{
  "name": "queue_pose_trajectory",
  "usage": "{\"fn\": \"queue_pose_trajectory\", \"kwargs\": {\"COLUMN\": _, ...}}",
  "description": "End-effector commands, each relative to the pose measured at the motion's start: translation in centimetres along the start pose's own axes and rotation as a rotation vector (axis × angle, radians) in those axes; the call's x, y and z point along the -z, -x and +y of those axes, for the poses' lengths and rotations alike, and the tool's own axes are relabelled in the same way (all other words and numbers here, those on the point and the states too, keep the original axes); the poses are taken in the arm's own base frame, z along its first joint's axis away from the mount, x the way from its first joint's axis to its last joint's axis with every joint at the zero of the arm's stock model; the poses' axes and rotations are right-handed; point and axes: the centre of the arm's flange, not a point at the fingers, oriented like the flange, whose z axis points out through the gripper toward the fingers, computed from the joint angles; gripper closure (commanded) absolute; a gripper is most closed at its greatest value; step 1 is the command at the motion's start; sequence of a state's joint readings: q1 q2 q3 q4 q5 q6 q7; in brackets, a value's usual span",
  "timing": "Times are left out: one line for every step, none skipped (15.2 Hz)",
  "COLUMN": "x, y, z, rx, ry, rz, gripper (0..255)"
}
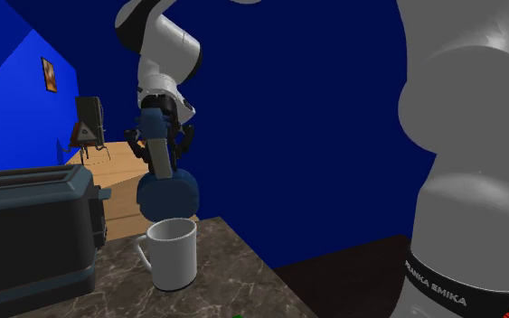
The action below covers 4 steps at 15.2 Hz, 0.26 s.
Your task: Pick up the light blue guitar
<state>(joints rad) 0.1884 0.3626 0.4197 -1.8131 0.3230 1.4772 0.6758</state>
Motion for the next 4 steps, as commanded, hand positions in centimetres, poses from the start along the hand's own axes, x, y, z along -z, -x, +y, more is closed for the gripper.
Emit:
{"fn": "queue_pose_trajectory", "kwargs": {"x": 0.77, "y": 0.83, "z": 0.15, "rx": 0.000, "ry": 0.000, "rz": 0.000, "gripper": 255}}
{"fn": "queue_pose_trajectory", "kwargs": {"x": 1.14, "y": 1.21, "z": 0.19, "rx": 0.000, "ry": 0.000, "rz": 0.000, "gripper": 255}}
{"fn": "queue_pose_trajectory", "kwargs": {"x": 1.19, "y": 1.28, "z": 0.19, "rx": 0.000, "ry": 0.000, "rz": 0.000, "gripper": 255}}
{"fn": "queue_pose_trajectory", "kwargs": {"x": 1.19, "y": 1.27, "z": 0.19, "rx": 0.000, "ry": 0.000, "rz": 0.000, "gripper": 255}}
